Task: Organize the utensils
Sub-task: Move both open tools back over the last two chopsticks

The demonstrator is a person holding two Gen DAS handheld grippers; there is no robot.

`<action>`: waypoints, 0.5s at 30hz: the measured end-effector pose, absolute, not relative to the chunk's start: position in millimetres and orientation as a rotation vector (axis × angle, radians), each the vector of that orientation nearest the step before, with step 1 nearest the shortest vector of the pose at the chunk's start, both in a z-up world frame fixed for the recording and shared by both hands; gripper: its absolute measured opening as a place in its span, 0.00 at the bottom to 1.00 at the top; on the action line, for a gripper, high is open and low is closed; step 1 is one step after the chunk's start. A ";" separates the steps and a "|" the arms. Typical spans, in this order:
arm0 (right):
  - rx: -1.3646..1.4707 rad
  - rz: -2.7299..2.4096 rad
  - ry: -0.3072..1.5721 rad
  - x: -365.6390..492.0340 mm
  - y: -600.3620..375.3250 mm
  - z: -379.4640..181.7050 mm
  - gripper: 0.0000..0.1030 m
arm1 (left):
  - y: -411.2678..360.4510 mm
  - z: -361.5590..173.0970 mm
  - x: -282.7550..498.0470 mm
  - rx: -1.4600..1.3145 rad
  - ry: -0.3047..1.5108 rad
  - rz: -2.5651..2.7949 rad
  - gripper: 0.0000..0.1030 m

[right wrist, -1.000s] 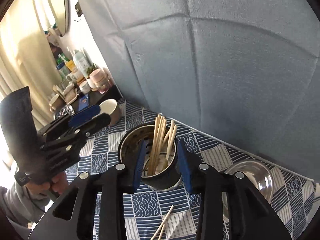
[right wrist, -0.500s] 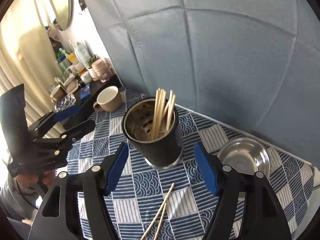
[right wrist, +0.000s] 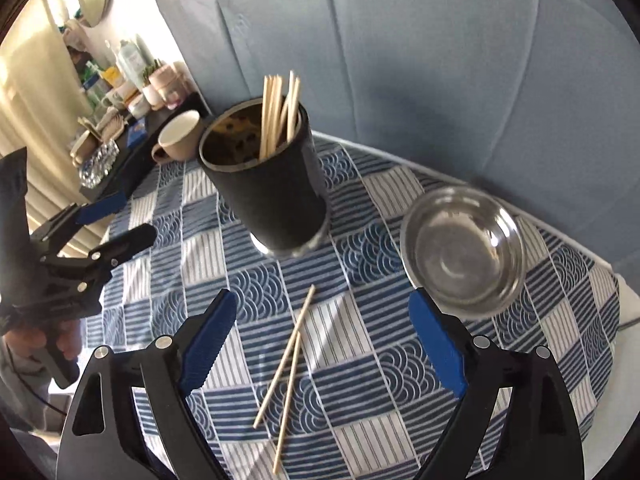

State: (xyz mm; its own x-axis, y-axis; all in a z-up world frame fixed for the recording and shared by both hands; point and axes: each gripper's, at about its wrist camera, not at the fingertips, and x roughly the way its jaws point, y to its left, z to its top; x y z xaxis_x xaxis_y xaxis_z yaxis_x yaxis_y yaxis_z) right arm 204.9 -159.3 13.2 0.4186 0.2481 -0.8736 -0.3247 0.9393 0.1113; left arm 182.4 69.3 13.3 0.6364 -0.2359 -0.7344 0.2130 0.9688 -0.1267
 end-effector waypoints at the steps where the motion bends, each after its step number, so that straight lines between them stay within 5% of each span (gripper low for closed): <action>1: -0.094 0.353 1.098 201.8 -159.7 6.1 0.81 | 69.2 8.8 180.9 -0.035 0.856 -0.256 0.88; 15: -0.210 0.384 1.350 156.1 -149.7 -102.7 0.80 | 84.6 -47.6 172.0 -0.077 1.025 -0.200 0.89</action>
State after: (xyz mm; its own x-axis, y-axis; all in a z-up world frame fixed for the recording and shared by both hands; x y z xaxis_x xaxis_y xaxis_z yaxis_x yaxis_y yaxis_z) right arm 156.1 -149.7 -102.7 0.1694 0.1479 -0.9744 -0.3865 0.9194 0.0724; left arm 172.0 84.6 -47.6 0.5026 -0.2013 -0.8408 0.1289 0.9791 -0.1574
